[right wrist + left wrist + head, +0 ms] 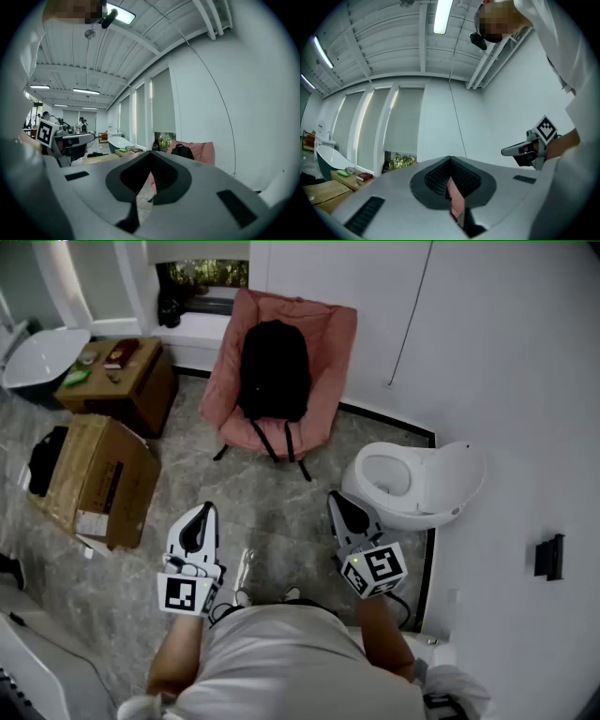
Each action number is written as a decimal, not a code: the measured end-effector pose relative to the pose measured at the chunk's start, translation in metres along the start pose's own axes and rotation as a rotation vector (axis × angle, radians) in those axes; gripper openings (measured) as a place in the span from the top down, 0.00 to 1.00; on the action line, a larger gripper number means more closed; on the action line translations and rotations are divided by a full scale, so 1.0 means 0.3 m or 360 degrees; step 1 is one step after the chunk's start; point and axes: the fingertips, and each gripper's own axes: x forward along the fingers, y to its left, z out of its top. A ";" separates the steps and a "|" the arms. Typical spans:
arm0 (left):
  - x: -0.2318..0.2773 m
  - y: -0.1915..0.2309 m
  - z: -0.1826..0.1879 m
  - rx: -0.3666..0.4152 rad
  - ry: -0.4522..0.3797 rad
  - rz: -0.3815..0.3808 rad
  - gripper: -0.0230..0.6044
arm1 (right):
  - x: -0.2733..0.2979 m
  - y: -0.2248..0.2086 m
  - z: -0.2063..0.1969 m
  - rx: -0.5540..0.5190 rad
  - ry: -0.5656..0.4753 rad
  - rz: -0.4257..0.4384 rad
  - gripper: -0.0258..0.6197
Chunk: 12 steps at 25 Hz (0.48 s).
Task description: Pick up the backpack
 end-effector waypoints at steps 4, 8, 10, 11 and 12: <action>-0.004 -0.002 0.000 0.0004 0.0000 -0.0003 0.94 | -0.002 0.003 0.002 0.0016 -0.0013 0.0012 0.93; 0.002 -0.015 -0.005 -0.0005 0.0003 0.0001 0.94 | -0.019 -0.011 0.013 0.0153 -0.0072 0.0076 0.93; 0.011 -0.030 -0.009 -0.0009 0.0011 0.0002 0.94 | -0.034 -0.023 0.009 0.0150 -0.0070 0.0088 0.93; 0.018 -0.042 -0.011 -0.0012 0.0014 0.0004 0.94 | -0.044 -0.034 0.004 0.0140 -0.0063 0.0090 0.93; 0.027 -0.056 -0.011 -0.0016 0.0014 0.0008 0.94 | -0.055 -0.048 -0.004 0.0136 -0.0056 0.0091 0.93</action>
